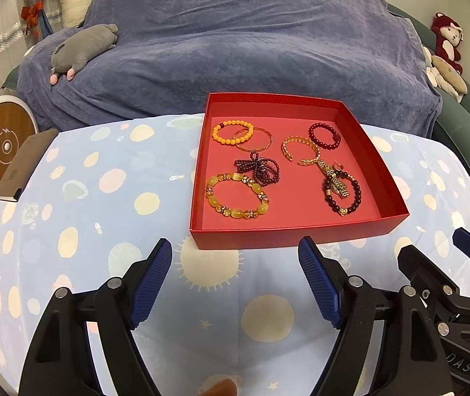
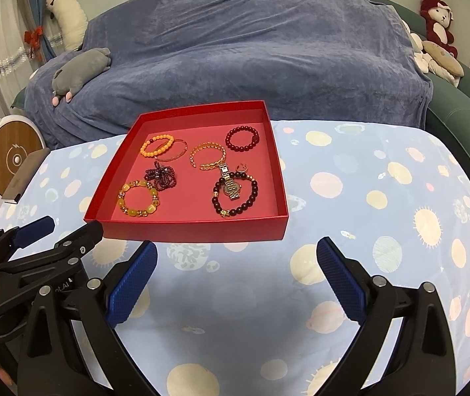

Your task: Organize jewelry

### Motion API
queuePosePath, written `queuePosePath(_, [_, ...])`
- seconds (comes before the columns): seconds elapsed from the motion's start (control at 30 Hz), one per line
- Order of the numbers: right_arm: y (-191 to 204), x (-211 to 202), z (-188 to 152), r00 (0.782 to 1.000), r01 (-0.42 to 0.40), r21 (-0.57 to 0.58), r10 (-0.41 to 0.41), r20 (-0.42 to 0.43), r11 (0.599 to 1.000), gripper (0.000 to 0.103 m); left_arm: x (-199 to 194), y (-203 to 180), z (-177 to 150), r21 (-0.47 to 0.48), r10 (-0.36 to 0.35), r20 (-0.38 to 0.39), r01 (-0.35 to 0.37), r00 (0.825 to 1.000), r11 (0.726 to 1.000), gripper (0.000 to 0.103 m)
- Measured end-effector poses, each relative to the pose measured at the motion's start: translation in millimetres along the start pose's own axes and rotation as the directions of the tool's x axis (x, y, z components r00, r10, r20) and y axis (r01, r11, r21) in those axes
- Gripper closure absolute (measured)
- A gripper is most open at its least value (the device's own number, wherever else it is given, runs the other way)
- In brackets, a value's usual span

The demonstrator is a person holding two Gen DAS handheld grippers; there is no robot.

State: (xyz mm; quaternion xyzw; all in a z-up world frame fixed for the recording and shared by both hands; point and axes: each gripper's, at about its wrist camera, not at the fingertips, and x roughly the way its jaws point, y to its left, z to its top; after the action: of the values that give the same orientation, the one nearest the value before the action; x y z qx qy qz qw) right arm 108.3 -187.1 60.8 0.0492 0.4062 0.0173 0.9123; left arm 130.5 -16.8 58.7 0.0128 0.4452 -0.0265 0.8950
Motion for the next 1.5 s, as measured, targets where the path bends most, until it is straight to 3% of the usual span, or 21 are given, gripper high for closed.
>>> queuePosePath(0.8, [4.5,0.7,0.0,0.999,0.021,-0.034,-0.020,0.035,0.999,0.008,-2.1,2.8,-0.6,-0.017,-0.001,0.013,0.001,1.000,1.000,0.028])
queuePosePath(1.0, [1.3,3.8,-1.6,0.999,-0.029,-0.012,0.030,0.033,0.999,0.007,-2.6,6.2,0.0,-0.032,-0.011,0.014,0.012,1.000,0.999,0.028])
queuePosePath(1.2, [2.8,4.0,-2.7,0.999,-0.022,-0.017,0.023,0.036,1.000,0.007,-4.4,6.5,-1.2,-0.027,0.003,0.028,-0.002,1.000,1.000,0.027])
queuePosePath(1.5, [4.7,7.0,-5.4,1.000,-0.012,-0.017,0.012,0.014,1.000,0.007,-5.1,12.3,-1.0,-0.058,0.014,0.036,-0.012,0.999,0.998,0.019])
